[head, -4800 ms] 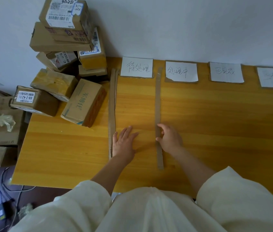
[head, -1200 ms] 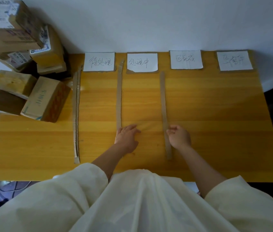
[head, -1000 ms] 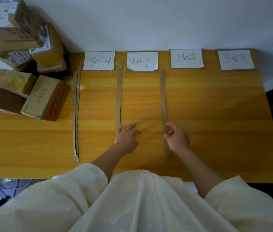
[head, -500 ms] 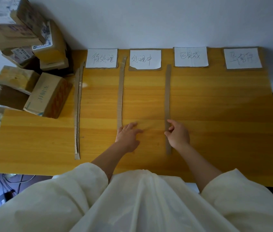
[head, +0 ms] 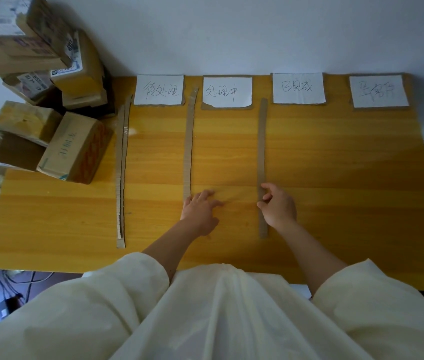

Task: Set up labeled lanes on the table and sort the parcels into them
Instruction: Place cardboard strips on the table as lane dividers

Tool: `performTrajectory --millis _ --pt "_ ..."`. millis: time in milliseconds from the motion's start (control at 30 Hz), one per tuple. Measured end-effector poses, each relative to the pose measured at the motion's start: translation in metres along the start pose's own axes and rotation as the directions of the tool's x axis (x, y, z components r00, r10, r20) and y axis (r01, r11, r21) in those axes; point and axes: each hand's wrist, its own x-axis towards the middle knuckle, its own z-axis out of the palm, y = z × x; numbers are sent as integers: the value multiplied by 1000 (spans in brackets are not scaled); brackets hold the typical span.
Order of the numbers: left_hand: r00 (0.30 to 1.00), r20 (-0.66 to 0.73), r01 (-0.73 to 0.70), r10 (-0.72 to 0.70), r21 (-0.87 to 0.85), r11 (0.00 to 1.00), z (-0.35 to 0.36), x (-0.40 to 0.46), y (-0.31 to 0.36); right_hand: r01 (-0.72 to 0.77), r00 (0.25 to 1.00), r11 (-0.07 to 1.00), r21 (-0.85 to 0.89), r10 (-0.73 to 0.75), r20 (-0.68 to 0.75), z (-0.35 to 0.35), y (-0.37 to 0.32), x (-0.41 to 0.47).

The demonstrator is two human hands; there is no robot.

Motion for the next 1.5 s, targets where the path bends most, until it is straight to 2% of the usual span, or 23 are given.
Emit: performTrajectory --millis 200,267,400,500,600,733,900,1000,1133,1267,1433,1500 --pt "1000 30 -7 9 -87 996 0 -1 -5 35 995 999 8 -34 -89 -5 -14 -7" --pt "1000 27 -9 14 -173 985 -3 0 -7 53 993 998 26 -50 -103 -5 -22 -10" --pt "994 -87 16 -69 -505 863 -12 -5 -20 96 991 994 51 -90 -103 -3 -40 -15" --pt "966 -184 31 -182 -617 787 -18 -17 -37 143 987 987 77 -136 -90 1 -58 -18" --pt "907 -258 54 -333 -713 699 -18 -28 -65 191 981 977 99 -187 -50 11 -81 -24" --pt "792 -325 81 -518 -784 615 -13 -44 -113 236 969 963 127 -243 41 36 -119 -34" --pt "642 -286 131 -712 -873 469 -6 -64 -168 270 939 958 97 -284 193 82 -171 -49" --pt "611 -208 172 -764 -907 385 2 -70 -196 269 923 959 92 -284 260 111 -199 -56" --pt "649 -211 164 -731 -899 406 15 -76 -225 234 914 971 58 -240 327 144 -232 -59" --pt "689 -260 121 -676 -879 461 25 -74 -247 183 936 983 13 -179 302 172 -262 -55" --pt "720 -436 143 -540 -668 730 22 -67 -270 117 972 992 -42 -105 211 198 -294 -44" --pt "746 -479 118 -463 -589 799 18 -61 -280 86 983 995 -49 -77 166 205 -305 -39"
